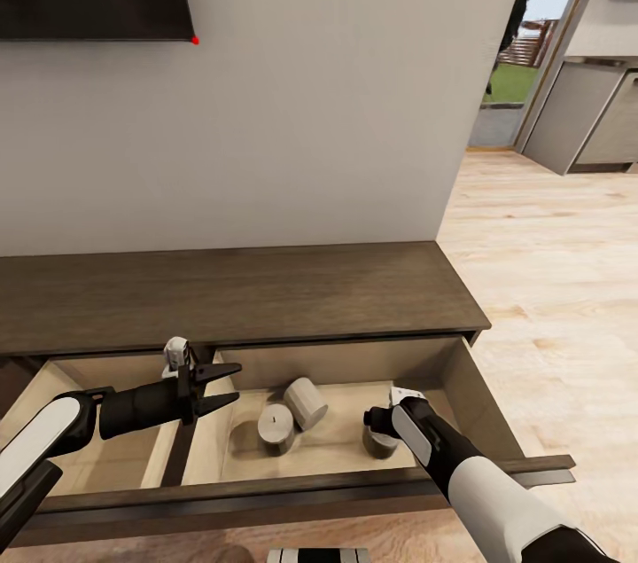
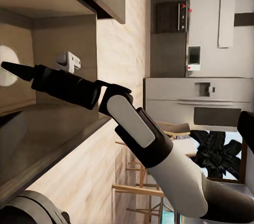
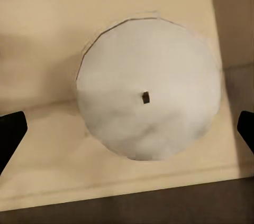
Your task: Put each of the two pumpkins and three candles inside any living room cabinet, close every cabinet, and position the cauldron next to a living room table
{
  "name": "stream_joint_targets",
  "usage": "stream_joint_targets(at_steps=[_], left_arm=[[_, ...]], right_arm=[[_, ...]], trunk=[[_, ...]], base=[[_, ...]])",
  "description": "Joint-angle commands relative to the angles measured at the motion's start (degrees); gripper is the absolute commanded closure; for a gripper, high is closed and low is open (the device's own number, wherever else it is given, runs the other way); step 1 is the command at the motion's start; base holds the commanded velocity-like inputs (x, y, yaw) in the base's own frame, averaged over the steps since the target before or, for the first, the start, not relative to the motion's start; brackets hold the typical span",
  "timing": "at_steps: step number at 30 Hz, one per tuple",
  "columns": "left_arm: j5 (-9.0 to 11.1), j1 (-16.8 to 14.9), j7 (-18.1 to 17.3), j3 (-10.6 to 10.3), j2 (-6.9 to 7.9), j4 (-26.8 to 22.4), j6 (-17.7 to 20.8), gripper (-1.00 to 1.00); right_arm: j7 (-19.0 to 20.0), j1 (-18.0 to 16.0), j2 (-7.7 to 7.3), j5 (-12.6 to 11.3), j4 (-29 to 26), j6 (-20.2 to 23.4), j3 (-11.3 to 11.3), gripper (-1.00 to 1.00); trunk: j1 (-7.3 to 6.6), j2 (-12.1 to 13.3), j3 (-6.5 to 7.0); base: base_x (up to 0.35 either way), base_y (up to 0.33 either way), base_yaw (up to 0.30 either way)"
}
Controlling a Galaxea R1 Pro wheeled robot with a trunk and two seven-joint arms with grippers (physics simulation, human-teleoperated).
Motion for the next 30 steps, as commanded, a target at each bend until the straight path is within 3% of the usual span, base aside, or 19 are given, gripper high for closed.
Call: stream_joint_targets(at_steps=[1,3,30], left_arm=[[-0.5,0.0,-0.6,-0.1,0.05,0.0,0.0,-1.00],[-0.4,-0.1,-0.6,-0.1,0.05,0.1,0.0,-1.00],[0.3,-0.1,-0.3,0.1,0.05,0.8,0.0,-1.00]], right_arm=[[-0.5,0.0,-0.05,-0.6,-0.1,0.1,0.4,-1.00],[-0.5,0.0,-0.05,-0.6,-0.1,0.1,0.4,-1.00],[-0.5,0.0,-0.05,-0.6,-0.1,0.1,0.4,-1.00]], trunk=[[-0.01,0.0,-0.05],[-0.01,0.0,-0.05],[-0.71,0.3,5.94]], base=[[0.000,0.000,0.000],[0.000,0.000,0.000],[-0.040,0.000,0.000]])
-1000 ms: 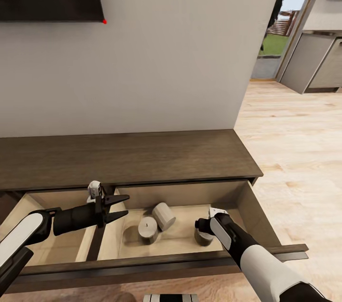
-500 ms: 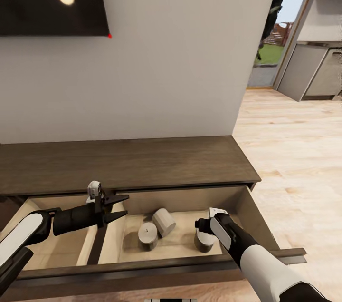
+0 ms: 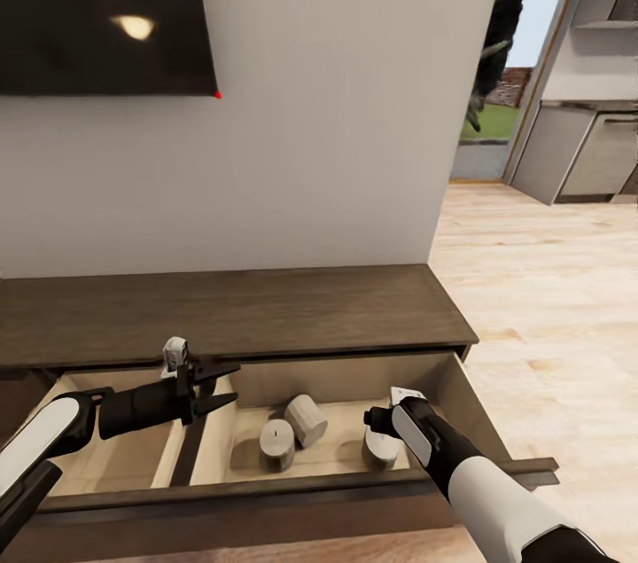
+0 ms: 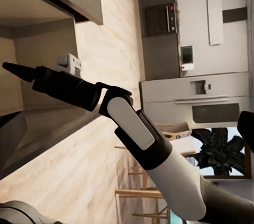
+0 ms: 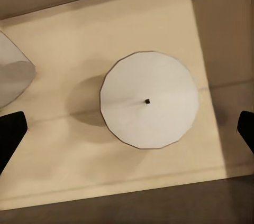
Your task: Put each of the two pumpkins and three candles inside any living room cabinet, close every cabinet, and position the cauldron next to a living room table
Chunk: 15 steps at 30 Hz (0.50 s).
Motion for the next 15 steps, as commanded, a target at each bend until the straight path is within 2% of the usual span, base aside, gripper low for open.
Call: stream_joint_targets(at_steps=[1,6,10,15], left_arm=[[-0.3,-0.1,-0.5,-0.1,0.05,0.0,0.0,-1.00],[0.0,0.0,-0.4,-0.1,0.05,0.0,0.0,-1.00],[0.1,0.0,-0.4,-0.1,0.05,0.0,0.1,-1.00],[0.1,0.0,-0.4,-0.1,0.05,0.0,0.1,-1.00]], right_arm=[[-0.5,0.0,-0.05,-0.6,-0.1,0.1,0.4,-1.00],[-0.5,0.0,-0.05,-0.6,-0.1,0.1,0.4,-1.00],[-0.5,0.0,-0.05,-0.6,-0.1,0.1,0.4,-1.00],[-0.5,0.0,-0.05,-0.6,-0.1,0.1,0.4,-1.00]], trunk=[[-0.03,0.0,0.18],[-0.16,0.1,1.28],[-0.27,0.1,2.17],[-0.39,0.2,3.28]], base=[[-0.003,0.000,0.000],[-0.010,0.001,0.000],[-0.209,0.055,0.000],[-0.094,0.015,0.000]])
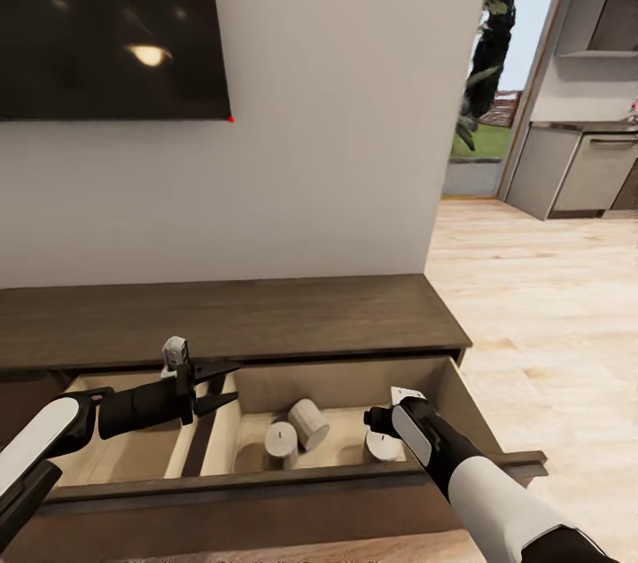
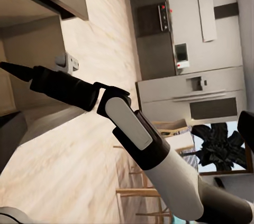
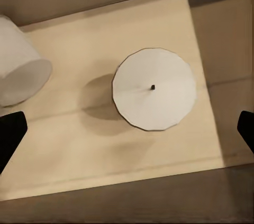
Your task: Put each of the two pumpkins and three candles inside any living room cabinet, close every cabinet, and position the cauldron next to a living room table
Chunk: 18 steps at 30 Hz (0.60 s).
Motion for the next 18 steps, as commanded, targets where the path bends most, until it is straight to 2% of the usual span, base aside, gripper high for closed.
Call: stream_joint_targets(at_steps=[1,5,10,18], left_arm=[[-0.5,-0.1,-0.5,-0.1,0.05,0.0,0.0,-1.00],[-0.5,0.0,-0.5,-0.1,0.05,0.0,0.0,-1.00],[-0.5,0.0,-0.5,-0.1,0.05,0.0,0.0,-1.00],[-0.5,0.0,-0.5,-0.1,0.05,-0.1,0.0,-1.00]], right_arm=[[-0.5,0.0,-0.05,-0.6,-0.1,0.1,0.4,-1.00],[-0.5,0.0,-0.05,-0.6,-0.1,0.1,0.4,-1.00],[-0.5,-0.1,-0.10,-0.8,-0.1,0.1,0.4,-1.00],[-0.5,-0.1,-0.16,-1.1,-0.5,-0.3,0.3,-1.00]], trunk=[[-0.05,0.0,0.17],[-0.16,0.0,1.06],[-0.28,0.1,2.17],[-2.03,3.3,3.61]], base=[[-0.223,0.047,0.000],[-0.176,0.042,0.000],[-0.028,0.006,0.000],[-0.001,0.000,0.000]])
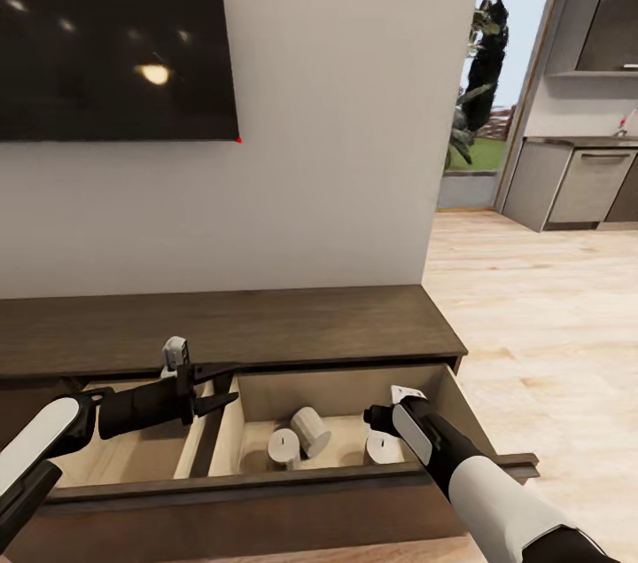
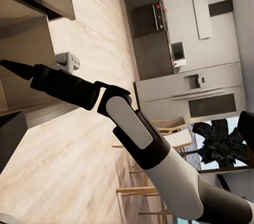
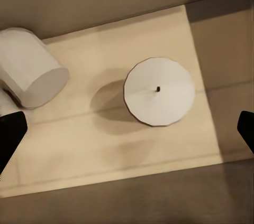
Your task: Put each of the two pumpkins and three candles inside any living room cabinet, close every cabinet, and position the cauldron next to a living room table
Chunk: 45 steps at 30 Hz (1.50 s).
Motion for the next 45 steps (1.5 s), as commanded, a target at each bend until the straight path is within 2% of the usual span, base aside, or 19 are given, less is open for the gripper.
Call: stream_joint_targets(at_steps=[1,19,31,45], left_arm=[[-0.4,-0.1,-0.5,-0.1,0.05,0.0,0.0,-1.00],[-0.4,0.0,-0.5,-0.1,0.05,0.0,0.0,-1.00],[-0.4,0.0,-0.5,-0.2,-0.01,0.0,0.0,-1.00],[-0.6,-0.1,-0.3,-0.4,-0.07,0.1,-0.1,-1.00]], right_arm=[[-0.5,0.0,-0.05,-0.6,0.0,0.0,0.4,-1.00],[-0.8,0.0,0.02,-0.9,-0.7,-0.5,0.0,-1.00],[-0.8,0.0,0.00,-0.9,-0.8,-0.5,0.0,-1.00],[-0.8,0.0,0.01,-0.9,-0.7,-0.5,0.0,-1.00]], trunk=[[-0.24,0.4,0.13],[-4.19,7.6,3.36],[-6.83,12.4,5.51],[-9.90,18.0,8.03]], base=[[0.000,0.000,0.000],[-0.001,0.000,0.000],[-0.117,0.025,0.000],[-0.291,0.063,0.000]])
